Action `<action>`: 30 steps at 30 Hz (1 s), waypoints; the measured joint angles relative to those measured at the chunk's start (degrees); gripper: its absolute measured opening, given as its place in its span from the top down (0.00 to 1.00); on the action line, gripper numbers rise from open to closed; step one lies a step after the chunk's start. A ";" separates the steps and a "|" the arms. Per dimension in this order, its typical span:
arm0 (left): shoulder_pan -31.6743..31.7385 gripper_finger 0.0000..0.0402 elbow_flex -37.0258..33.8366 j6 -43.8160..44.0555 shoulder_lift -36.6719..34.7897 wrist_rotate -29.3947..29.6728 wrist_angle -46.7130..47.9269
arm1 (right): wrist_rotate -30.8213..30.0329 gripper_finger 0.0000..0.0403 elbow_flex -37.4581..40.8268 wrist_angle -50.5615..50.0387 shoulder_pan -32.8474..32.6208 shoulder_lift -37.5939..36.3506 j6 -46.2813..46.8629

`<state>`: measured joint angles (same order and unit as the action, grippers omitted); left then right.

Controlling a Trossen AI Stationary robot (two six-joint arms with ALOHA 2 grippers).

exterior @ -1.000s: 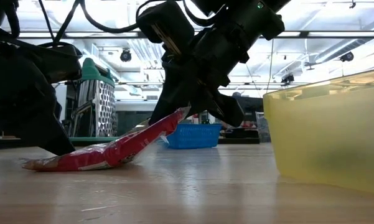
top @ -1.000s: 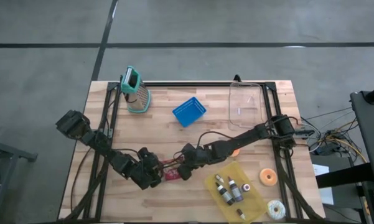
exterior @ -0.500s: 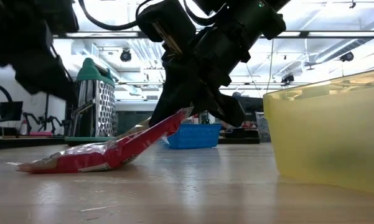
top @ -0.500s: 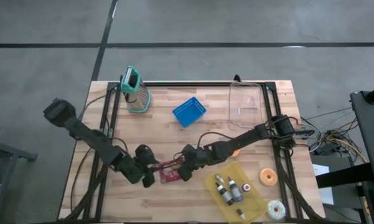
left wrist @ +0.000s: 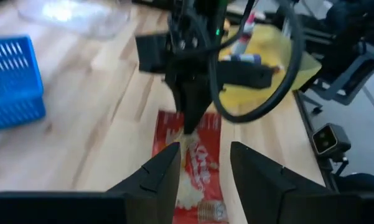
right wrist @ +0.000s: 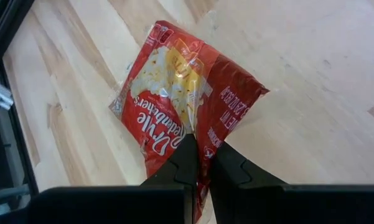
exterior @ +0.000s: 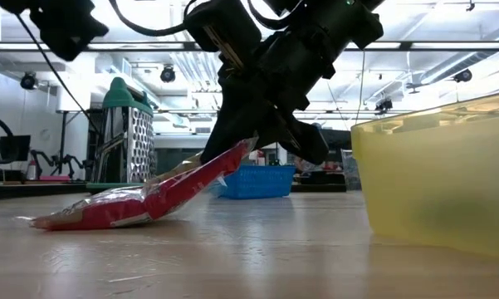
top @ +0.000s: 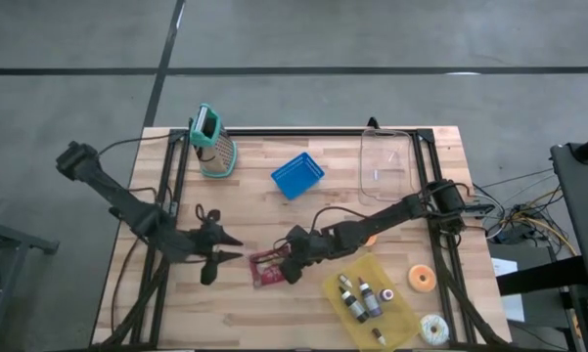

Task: Pick & Place Food Item
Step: Put the popcorn butter into the transparent bin

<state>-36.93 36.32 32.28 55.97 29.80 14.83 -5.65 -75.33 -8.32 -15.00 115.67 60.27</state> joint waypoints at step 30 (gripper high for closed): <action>-0.02 0.63 0.02 -2.29 -2.63 1.10 1.75 | -40.35 0.97 0.02 -39.59 -0.05 -32.96 7.75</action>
<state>-36.95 36.34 30.00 53.34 30.89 16.58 -46.01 -75.31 -47.91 -15.05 82.71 68.02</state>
